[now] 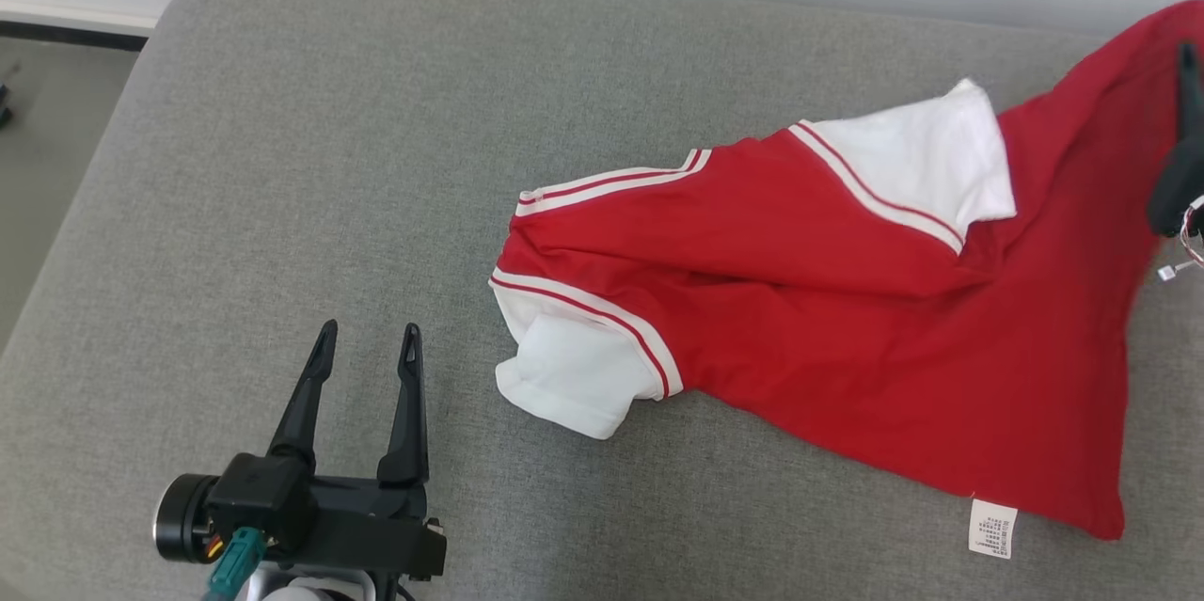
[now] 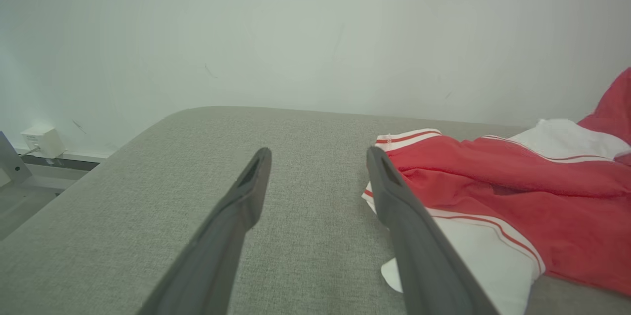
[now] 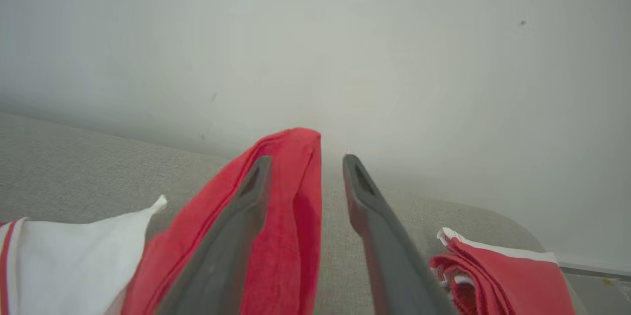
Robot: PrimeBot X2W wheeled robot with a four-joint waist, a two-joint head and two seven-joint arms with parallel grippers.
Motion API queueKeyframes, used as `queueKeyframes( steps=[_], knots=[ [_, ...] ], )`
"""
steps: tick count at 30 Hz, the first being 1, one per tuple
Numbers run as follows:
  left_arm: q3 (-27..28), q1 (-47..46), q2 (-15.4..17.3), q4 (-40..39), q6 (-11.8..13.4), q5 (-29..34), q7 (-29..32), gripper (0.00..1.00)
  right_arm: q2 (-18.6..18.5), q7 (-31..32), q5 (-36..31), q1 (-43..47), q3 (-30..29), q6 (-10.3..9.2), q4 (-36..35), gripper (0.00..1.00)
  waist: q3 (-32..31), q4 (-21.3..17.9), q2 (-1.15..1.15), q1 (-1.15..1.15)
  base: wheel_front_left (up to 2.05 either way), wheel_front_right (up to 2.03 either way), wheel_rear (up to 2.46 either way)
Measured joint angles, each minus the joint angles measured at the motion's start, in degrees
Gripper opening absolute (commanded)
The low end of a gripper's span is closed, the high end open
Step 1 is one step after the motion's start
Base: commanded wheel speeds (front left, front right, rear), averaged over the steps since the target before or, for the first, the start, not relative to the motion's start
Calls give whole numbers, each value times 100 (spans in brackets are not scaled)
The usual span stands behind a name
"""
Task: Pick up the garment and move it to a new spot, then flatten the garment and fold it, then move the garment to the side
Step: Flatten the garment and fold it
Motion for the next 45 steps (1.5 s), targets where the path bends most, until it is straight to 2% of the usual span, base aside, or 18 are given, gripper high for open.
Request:
queueKeyframes(
  steps=[6, 10, 21, 32, 45],
  knots=[
    [93, 93, -1, 43, -16, 68, -1, 100, 9, -398, 27, 1, -67, -1, -35, 100, -202, -85, 0, 0, 0, 0, 0],
    [207, 220, 0, 48, -58, 131, 0, 100, 62, -491, 98, 210, -116, 0, -442, 100, -395, -190, -1, -1, 0, 0, 0],
    [580, 653, 56, -37, -94, 245, -1, 100, 413, -514, 194, 2149, -633, -1, -2856, 100, -846, -714, -1, -1, 0, 0, 0],
    [767, 836, 114, -81, -159, 309, -1, 100, 1260, -514, -3, 4587, -1324, -1, -4762, 100, -1204, -1138, -2, -1, 0, 0, 0],
    [813, 1063, 103, -58, -162, 343, 0, 100, 2142, -468, -252, 6352, -1725, -1, -6088, 100, -1423, -1239, -1, -1, 0, 0, 0]
  ],
)
